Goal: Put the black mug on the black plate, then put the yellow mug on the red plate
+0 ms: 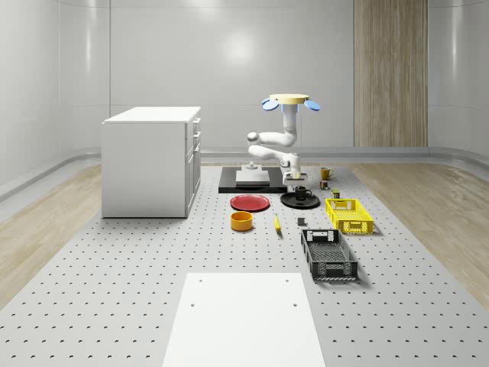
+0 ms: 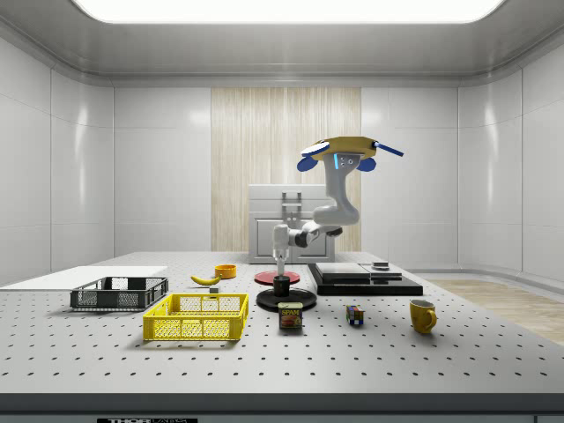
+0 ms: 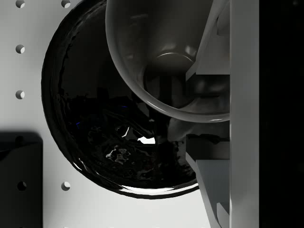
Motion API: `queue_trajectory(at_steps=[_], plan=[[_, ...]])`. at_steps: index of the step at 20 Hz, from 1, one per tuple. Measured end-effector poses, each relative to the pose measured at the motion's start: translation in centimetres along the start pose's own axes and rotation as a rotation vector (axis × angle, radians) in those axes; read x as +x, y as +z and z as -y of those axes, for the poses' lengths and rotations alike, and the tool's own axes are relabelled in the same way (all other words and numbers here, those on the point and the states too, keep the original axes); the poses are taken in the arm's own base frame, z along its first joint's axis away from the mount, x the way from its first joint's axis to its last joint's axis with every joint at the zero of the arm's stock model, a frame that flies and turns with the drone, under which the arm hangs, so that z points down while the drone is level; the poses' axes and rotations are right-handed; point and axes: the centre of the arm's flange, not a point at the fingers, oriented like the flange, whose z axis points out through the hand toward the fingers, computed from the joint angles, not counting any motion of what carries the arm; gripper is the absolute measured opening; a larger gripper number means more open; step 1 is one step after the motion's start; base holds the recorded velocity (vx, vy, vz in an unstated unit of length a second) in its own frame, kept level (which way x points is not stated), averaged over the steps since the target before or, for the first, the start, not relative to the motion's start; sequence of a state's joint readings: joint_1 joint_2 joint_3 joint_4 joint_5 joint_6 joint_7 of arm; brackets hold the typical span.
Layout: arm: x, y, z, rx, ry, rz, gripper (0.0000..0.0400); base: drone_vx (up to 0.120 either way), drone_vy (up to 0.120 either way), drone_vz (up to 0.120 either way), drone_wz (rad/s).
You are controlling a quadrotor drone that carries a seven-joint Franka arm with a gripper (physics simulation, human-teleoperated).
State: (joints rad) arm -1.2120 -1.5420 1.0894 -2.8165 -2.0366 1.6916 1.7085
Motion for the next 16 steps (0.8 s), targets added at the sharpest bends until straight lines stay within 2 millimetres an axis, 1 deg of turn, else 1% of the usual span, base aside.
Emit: queue_trajectory(at_steps=[5,10,11,12,13,14,16], plan=[[-1.2,0.6,-1.2,0.000,0.000,0.000,0.0110,0.000,0.000,0.000,0.000],[-1.7,1.3,-1.7,0.000,0.000,0.000,0.0110,0.000,0.000,0.000,0.000],[-1.8,1.5,-1.8,0.000,0.000,0.000,0.0133,0.000,0.000,0.000,0.000],[-1.8,1.6,-1.8,0.000,0.000,0.000,0.0192,0.000,0.000,0.000,0.000],[-1.9,1.7,-1.9,0.000,0.000,0.000,0.0238,0.000,0.000,0.000,0.000],[-1.9,1.6,-1.9,0.000,0.000,0.000,0.0274,0.000,0.000,0.000,0.000],[-1.9,1.1,-1.9,0.000,0.000,0.000,0.0323,0.000,0.000,0.000,0.000]])
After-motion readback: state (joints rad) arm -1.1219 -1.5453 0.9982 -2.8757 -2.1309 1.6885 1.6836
